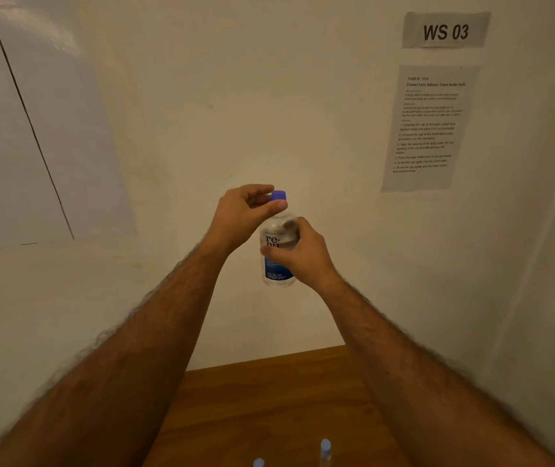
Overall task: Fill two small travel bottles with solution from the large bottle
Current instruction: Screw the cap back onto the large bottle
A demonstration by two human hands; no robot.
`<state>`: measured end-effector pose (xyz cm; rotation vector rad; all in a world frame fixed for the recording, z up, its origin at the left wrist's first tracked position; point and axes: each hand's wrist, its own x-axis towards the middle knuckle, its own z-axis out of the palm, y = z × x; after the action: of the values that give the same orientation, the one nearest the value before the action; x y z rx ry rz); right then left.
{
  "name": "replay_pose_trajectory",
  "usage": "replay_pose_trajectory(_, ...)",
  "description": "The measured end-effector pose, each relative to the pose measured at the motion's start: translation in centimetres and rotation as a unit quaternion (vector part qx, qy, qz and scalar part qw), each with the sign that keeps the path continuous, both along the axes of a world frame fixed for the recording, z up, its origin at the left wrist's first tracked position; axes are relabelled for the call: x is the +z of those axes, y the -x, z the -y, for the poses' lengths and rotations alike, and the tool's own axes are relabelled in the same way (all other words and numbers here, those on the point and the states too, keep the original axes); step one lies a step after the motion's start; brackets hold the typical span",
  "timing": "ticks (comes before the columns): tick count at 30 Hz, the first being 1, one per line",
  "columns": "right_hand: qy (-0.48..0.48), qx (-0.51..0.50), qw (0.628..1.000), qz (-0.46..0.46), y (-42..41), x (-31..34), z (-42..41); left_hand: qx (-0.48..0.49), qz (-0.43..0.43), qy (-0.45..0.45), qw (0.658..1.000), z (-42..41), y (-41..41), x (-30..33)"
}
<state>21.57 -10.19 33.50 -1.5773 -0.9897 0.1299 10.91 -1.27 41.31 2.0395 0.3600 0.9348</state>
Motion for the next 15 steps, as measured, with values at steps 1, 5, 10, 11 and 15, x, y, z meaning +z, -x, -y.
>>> replay_pose_trajectory(1, 0.000, 0.001, 1.000, -0.003, -0.1, -0.2, 0.0, -0.008, -0.007, 0.011, 1.000, -0.1, 0.1, -0.6)
replay_pose_trajectory(5, 0.002, 0.008, 1.000, -0.015, -0.7, -0.8, -0.1, -0.031, -0.031, 0.060, 0.997, -0.8, 0.4, -3.2)
replay_pose_trajectory(10, 0.028, 0.018, 0.999, -0.031, -0.9, -2.1, -0.3, -0.042, -0.058, 0.111, 0.991, -1.3, 0.3, -5.4)
replay_pose_trajectory(11, 0.032, 0.019, 0.999, -0.032, -0.9, -2.5, -0.4, -0.041, -0.061, 0.120, 0.990, -1.4, 0.3, -5.9)
replay_pose_trajectory(15, 0.052, 0.027, 0.997, -0.041, -1.1, -4.0, -0.4, -0.038, -0.067, 0.135, 0.988, -1.8, -0.1, -7.5)
